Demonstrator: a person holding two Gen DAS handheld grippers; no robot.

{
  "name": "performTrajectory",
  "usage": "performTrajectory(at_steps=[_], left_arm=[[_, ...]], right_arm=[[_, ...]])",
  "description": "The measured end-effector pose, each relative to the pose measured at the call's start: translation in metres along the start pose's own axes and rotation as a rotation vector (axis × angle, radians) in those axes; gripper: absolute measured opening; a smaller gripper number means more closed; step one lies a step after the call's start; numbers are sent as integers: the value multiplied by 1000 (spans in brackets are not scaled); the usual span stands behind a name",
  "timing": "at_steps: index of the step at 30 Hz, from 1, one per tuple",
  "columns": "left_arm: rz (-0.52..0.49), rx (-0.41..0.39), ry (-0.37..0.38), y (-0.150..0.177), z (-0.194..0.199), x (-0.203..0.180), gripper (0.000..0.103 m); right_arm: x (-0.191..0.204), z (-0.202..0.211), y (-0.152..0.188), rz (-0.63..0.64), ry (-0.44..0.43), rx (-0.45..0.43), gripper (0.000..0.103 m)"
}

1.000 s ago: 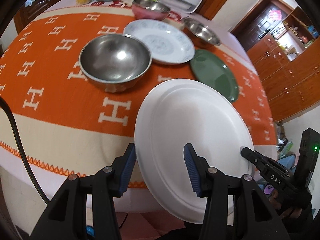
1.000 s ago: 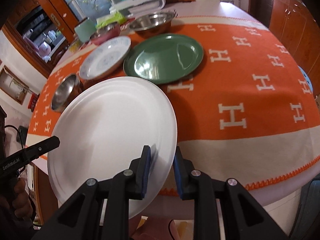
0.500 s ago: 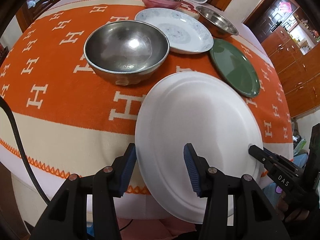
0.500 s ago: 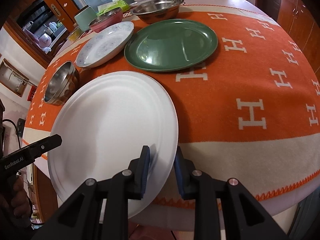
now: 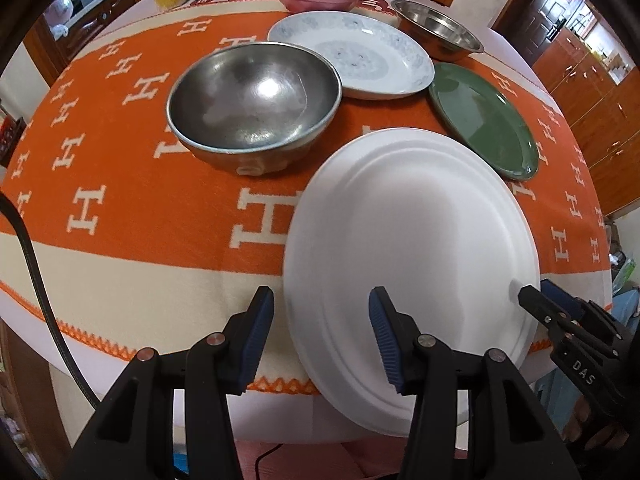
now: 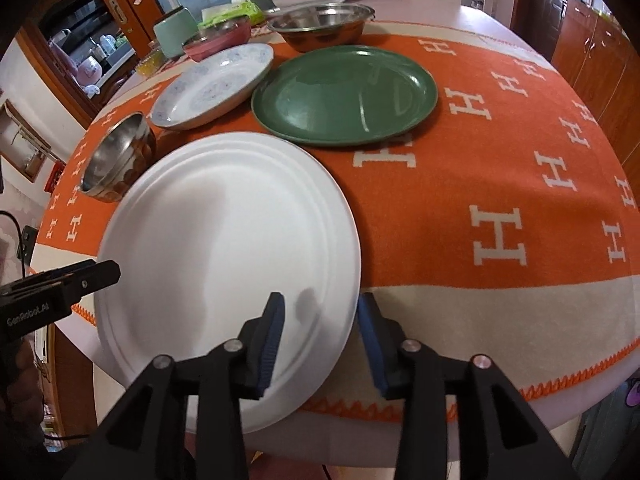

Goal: Organize plates and bowls

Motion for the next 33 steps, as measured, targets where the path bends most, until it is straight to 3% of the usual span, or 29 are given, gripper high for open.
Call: performTrajectory(at_steps=[9, 15, 24, 26, 33], left_arm=[[-32, -54, 6, -3, 32, 3, 53], [-97, -82, 52, -5, 58, -3, 57], [-186, -95, 86, -17, 93, -10, 72], [-213, -102, 92, -23, 101, -11, 77], [-315, -125, 58, -43, 120, -4, 78]], right_arm=[[8, 16, 1, -6, -7, -46, 47], [19, 28, 1, -21, -36, -75, 49], [39, 50, -7, -74, -116, -142, 58], [44, 55, -10, -89, -134, -155, 64], [62, 65, -20, -153, -181, -196, 68]])
Point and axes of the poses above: each gripper's, at about its wrist camera, not at the fingertips, and z roughly against the way its jaws point, x to its left, y to its underside, the point moved 10 cm from there along -z, roughly the way its jaws point, and after that the axes turned 8 degrees about -z, right-handed, at the moved point
